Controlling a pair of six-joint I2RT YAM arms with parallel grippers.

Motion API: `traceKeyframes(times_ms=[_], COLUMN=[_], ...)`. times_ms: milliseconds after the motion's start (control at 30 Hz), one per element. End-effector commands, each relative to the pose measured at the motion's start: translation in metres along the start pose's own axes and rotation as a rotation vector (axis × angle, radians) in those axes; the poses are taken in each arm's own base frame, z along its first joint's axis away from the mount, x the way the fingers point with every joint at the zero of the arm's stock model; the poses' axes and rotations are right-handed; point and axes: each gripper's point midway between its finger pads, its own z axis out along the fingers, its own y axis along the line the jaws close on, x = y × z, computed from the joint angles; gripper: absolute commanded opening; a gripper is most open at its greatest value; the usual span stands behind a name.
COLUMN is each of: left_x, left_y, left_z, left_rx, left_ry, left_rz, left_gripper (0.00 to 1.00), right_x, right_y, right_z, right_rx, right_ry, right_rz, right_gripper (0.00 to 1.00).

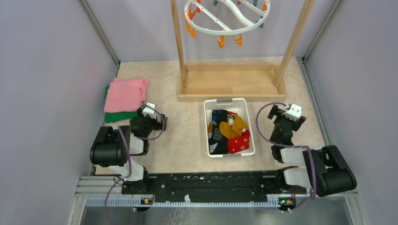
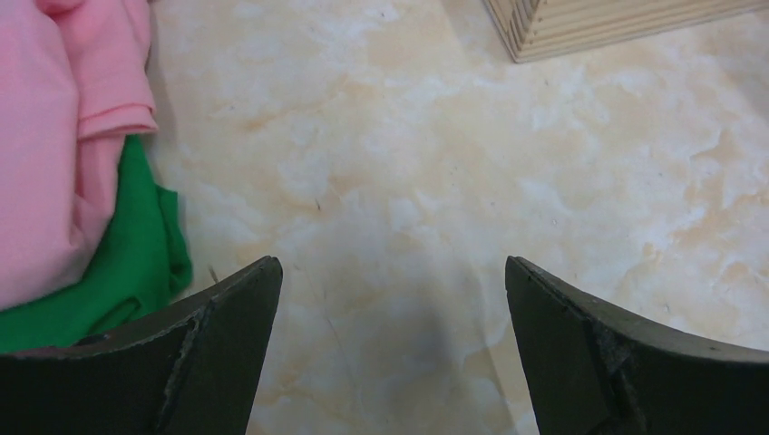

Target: Remove the socks clipped to the hanger

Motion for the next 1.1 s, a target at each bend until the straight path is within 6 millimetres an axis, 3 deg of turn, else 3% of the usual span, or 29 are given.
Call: traceKeyframes(times_ms=[0,233,267,333,367,1067], left_x=[-0.048,-0.049,-0.049,-0.050,-0.049,-0.047], left_y=[0.009,0.010,0.010,0.010,0.010,0.010], left_z=[0.018,0.017,0.017,0.017,0.017,0.020], left_rx=[-0.009,-0.014,-0.015,-0.015,-0.014,-0.023], left_ry=[-0.125,-0.142,-0.142,-0.143,-0.142,-0.122], left_rz=[0.027,0.038,0.038,0.038,0.038,0.037], left_gripper=[0.99,0.99,0.99,0.99,0.99,0.99], right_x=[-0.012,-0.002,0.010,0.001,0.017,0.012], right_y=[0.008,0.031,0.032,0.036,0.031,0.026], right_z=[0.011,0.007,0.010,0.024,0.029,0.028], right_rx=[-0.004,-0.190,-0.201,-0.183,-0.189,-0.199], right_ry=[-0.047,-0.068,-0.041,-0.040,0.043,0.013], right_rz=[0.022,-0.024,-0.045,-0.016,0.004,0.030], right_gripper=[0.99,0.99,0.99,0.99,0.99,0.99])
